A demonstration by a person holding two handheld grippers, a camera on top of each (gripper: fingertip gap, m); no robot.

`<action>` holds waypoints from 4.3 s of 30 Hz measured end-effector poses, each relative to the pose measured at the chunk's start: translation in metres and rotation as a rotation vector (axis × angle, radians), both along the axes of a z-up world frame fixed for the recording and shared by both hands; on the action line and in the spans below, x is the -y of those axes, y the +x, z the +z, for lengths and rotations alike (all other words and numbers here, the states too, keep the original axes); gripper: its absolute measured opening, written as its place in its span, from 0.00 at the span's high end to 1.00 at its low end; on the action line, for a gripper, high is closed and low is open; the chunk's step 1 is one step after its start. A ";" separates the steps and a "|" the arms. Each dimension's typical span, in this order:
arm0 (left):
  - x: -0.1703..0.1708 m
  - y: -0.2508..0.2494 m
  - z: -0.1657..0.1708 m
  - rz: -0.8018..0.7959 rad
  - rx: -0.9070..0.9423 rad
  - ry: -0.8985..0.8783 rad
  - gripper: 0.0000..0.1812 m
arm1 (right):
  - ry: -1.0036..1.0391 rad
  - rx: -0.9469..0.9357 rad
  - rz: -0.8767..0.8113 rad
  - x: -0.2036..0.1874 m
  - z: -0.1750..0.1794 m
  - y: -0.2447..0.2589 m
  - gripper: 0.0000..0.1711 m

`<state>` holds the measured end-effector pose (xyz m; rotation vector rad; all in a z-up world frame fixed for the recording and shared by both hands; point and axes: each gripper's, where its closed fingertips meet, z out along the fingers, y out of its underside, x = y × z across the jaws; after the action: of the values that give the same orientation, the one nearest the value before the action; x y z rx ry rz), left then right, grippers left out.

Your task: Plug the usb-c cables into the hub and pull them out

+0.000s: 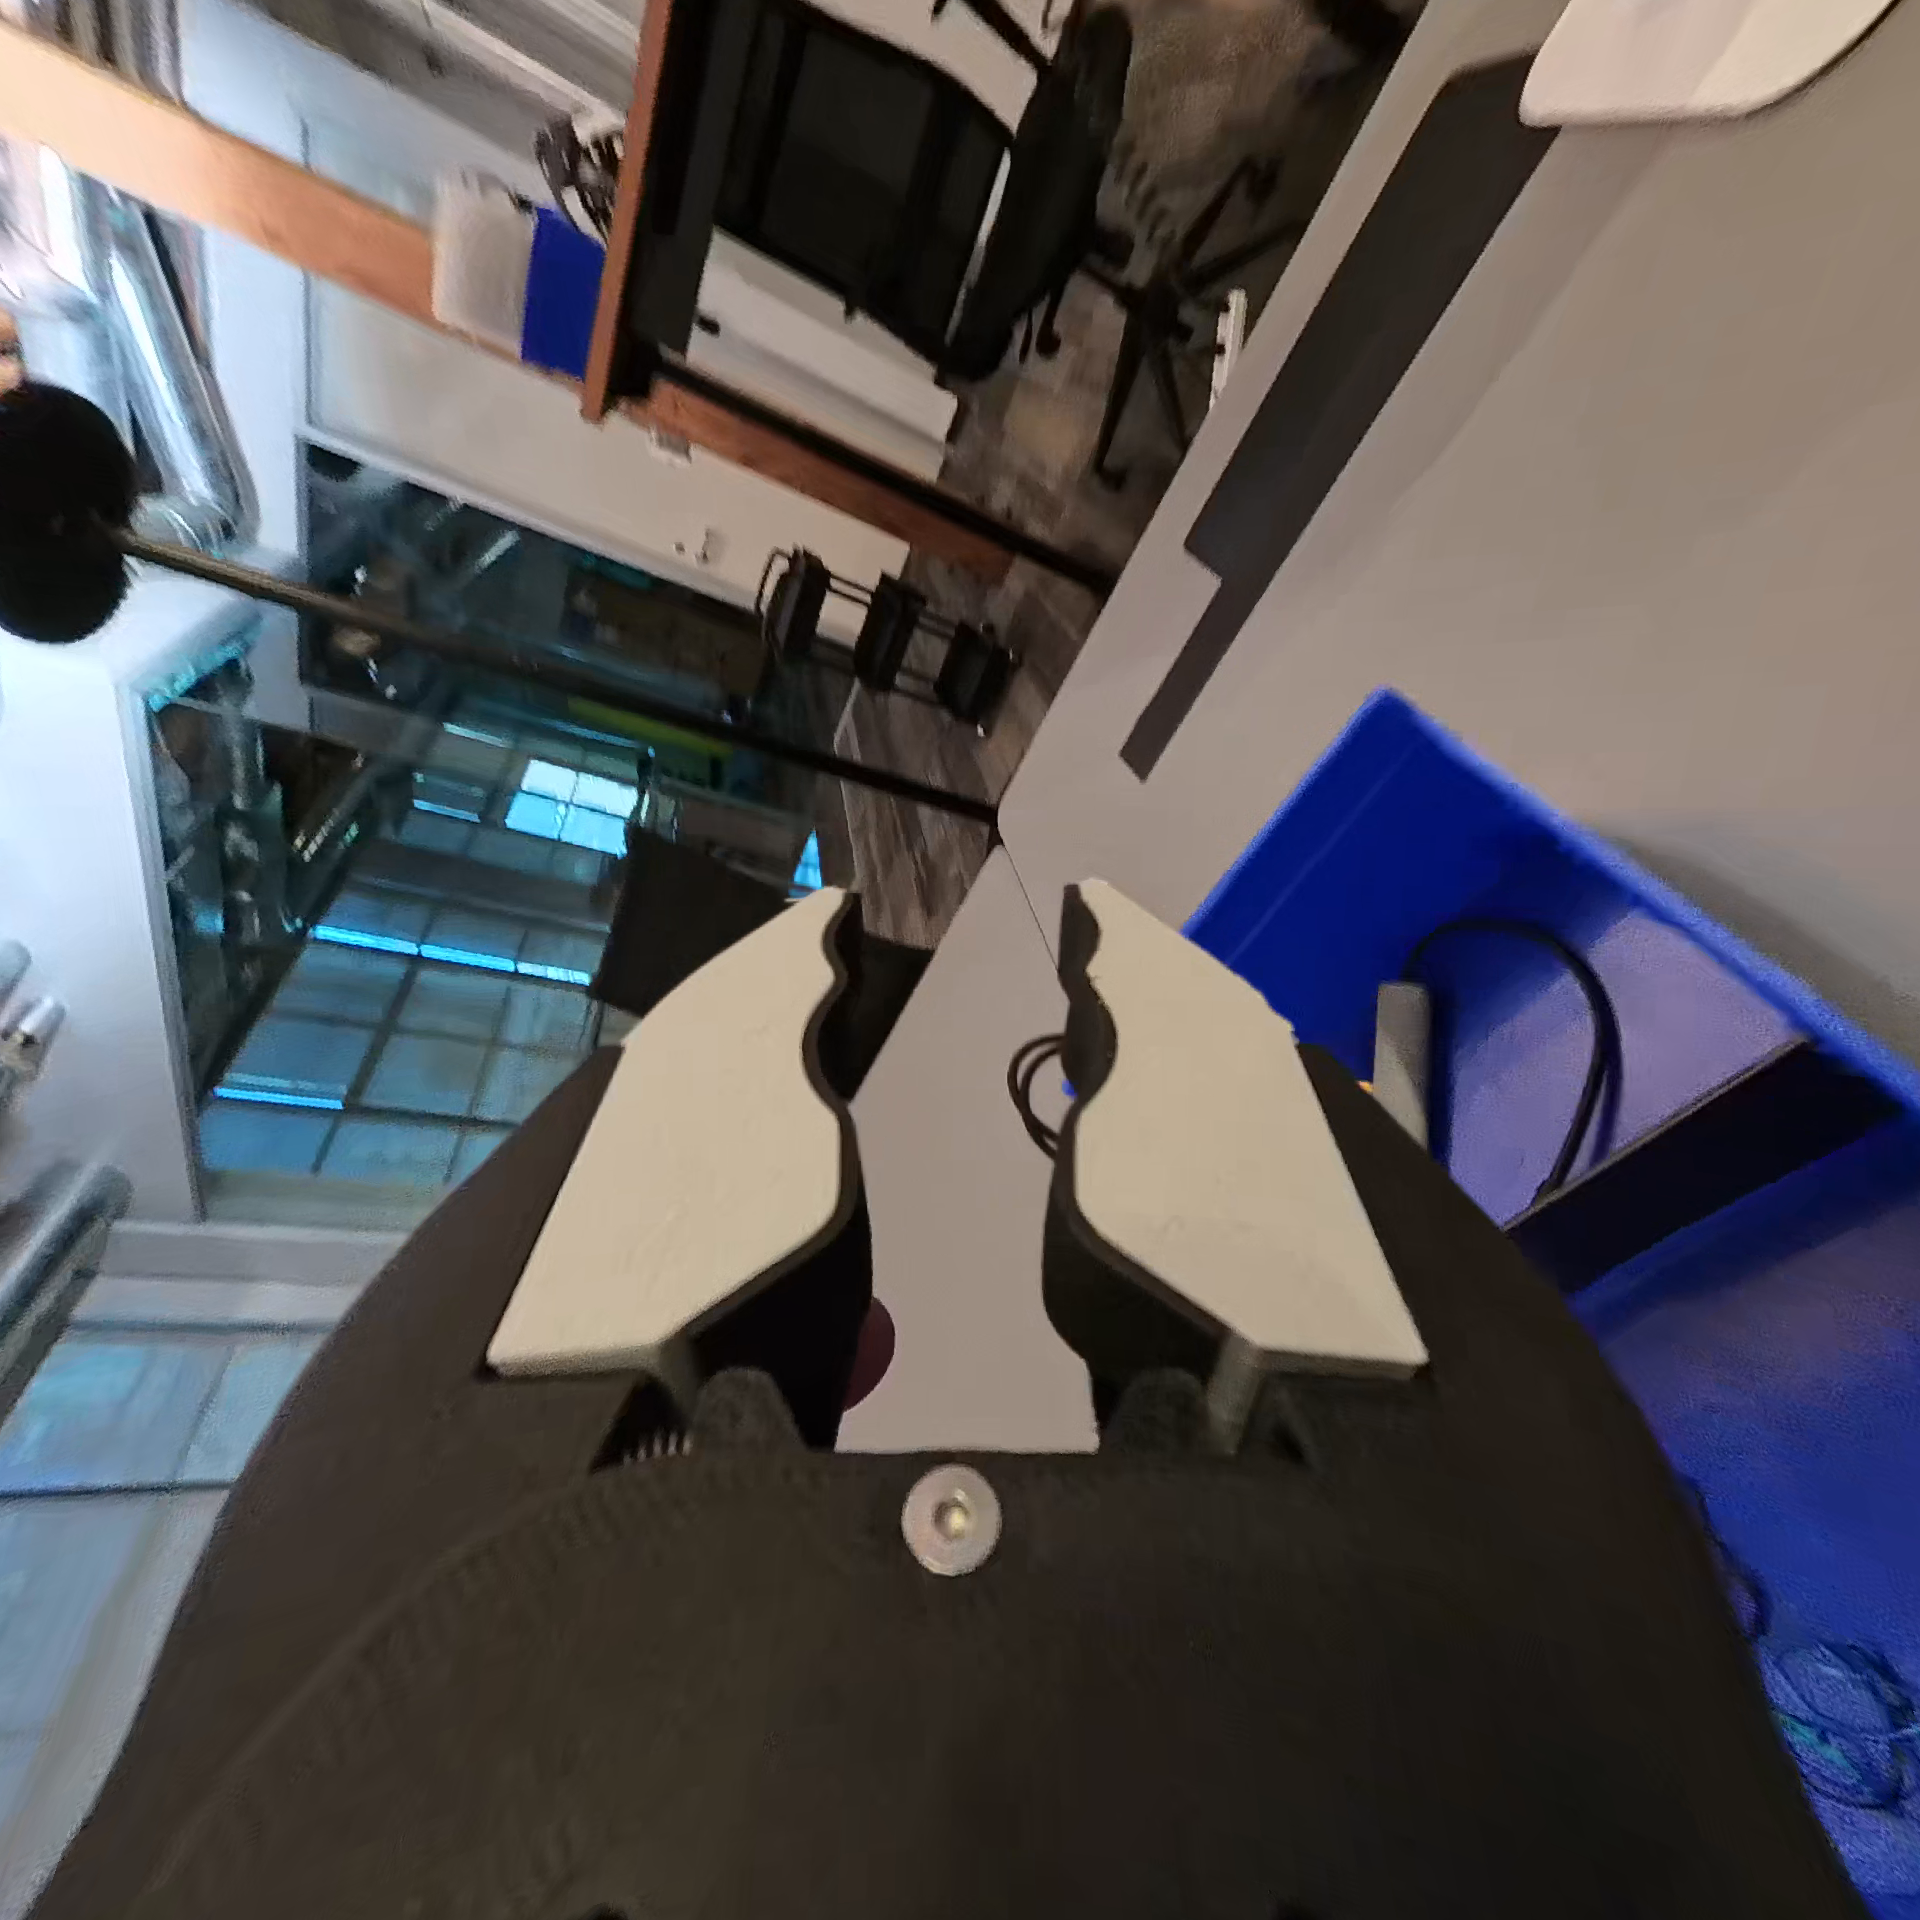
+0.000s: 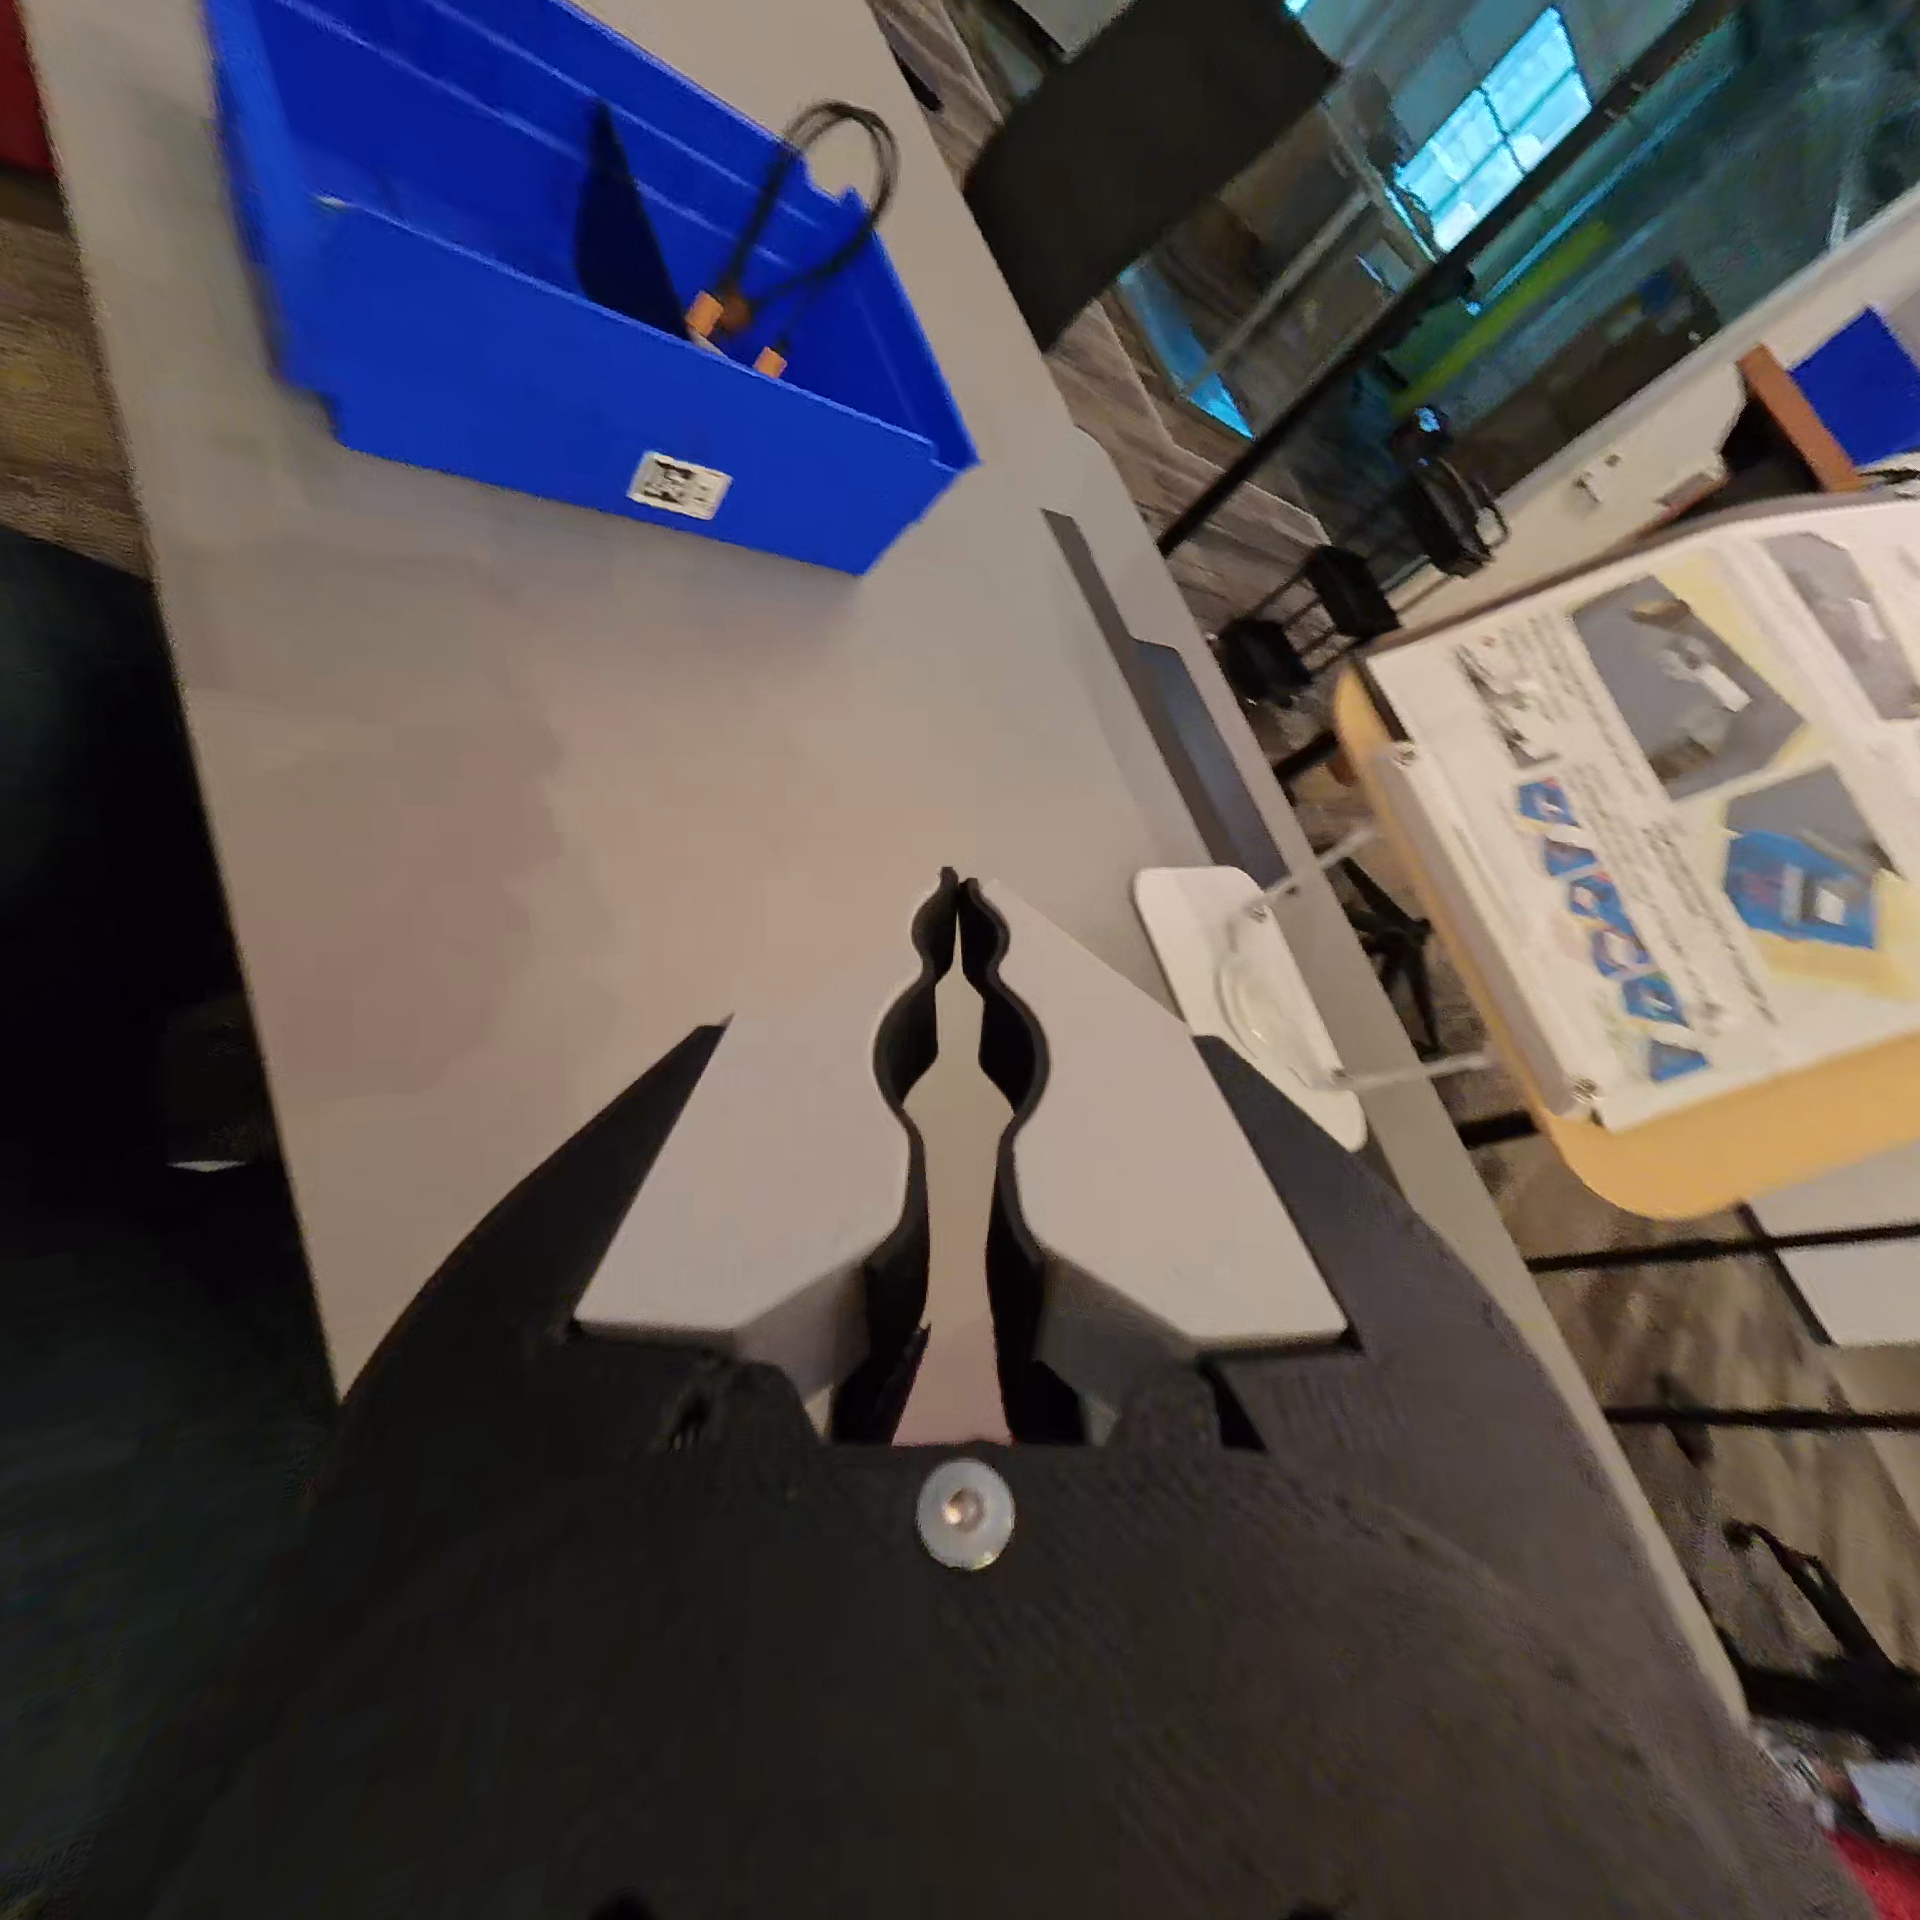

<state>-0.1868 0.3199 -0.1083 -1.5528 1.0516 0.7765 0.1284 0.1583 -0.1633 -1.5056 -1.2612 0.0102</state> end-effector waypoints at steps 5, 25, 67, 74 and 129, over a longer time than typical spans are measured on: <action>-0.024 -0.053 -0.033 0.145 0.013 -0.068 0.78 | -0.043 -0.006 0.058 0.014 -0.020 -0.029 1.00; -0.064 -0.101 -0.106 0.174 0.068 -0.247 0.82 | -0.346 -0.239 0.142 0.056 -0.044 -0.094 1.00; -0.122 -0.135 -0.130 0.182 0.333 -0.571 0.98 | -0.413 -0.286 0.149 0.055 -0.075 -0.099 1.00; -0.117 -0.123 -0.108 0.138 0.333 -0.485 0.98 | -0.412 -0.289 0.149 0.055 -0.074 -0.098 1.00; -0.060 -0.108 -0.108 0.126 0.253 -0.447 1.00 | -0.409 -0.262 0.167 0.059 -0.075 -0.095 1.00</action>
<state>-0.2943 0.3801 -0.2162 -2.0528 0.9864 0.4252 0.0335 0.0993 -0.2384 -1.6714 -1.2124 0.5888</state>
